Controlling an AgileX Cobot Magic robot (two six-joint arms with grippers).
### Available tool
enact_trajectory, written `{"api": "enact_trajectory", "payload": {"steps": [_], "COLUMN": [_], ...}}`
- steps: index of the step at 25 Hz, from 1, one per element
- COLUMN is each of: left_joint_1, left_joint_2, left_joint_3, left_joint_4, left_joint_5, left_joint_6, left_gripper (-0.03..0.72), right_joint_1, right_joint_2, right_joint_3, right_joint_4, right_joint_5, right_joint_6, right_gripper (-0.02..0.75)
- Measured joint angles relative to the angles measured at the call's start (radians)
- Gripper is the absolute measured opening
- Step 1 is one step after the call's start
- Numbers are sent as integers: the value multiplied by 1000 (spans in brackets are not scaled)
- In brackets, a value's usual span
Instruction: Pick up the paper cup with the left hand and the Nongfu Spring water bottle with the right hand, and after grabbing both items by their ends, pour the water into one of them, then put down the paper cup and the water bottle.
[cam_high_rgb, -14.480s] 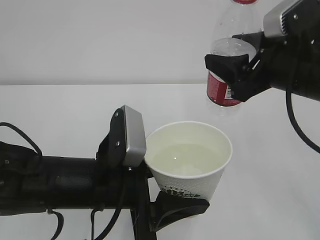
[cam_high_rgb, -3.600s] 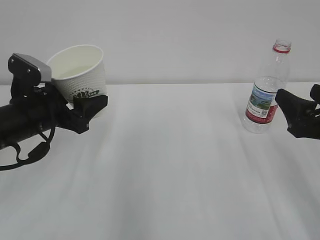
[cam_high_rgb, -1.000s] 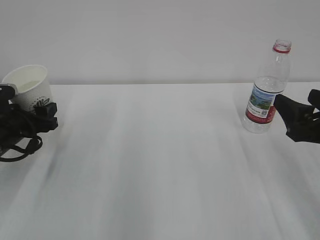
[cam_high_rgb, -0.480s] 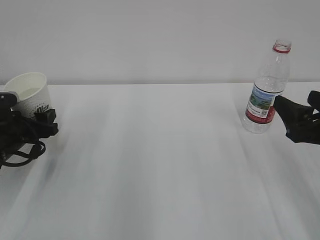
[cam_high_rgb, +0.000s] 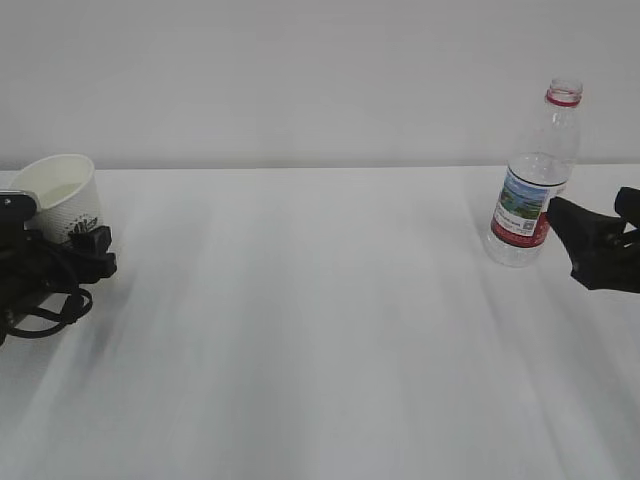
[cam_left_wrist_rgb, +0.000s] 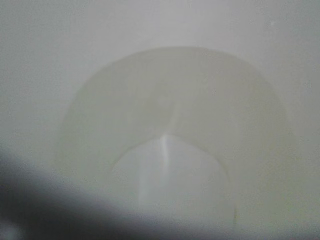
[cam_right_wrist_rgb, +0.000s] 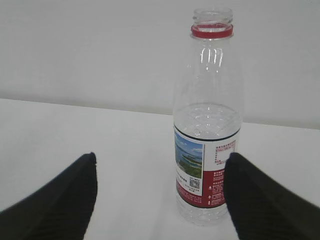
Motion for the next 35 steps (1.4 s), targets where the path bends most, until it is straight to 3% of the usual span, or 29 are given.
{"api": "enact_trajectory", "payload": {"steps": [14, 22, 35], "left_joint_1": [0, 0, 0], "left_joint_2": [34, 34, 32], "left_joint_3": [-1, -1, 29], "left_joint_4": [-2, -2, 11], "left_joint_5": [0, -5, -38], "left_joint_6": [-9, -15, -40], "left_gripper": [477, 601, 613], "right_joint_1": [0, 0, 0], "right_joint_2": [0, 0, 0], "right_joint_3": [0, 0, 0], "right_joint_4": [0, 0, 0], "right_joint_5": [4, 4, 4], "right_joint_6": [0, 0, 0], "right_gripper": [592, 591, 591]}}
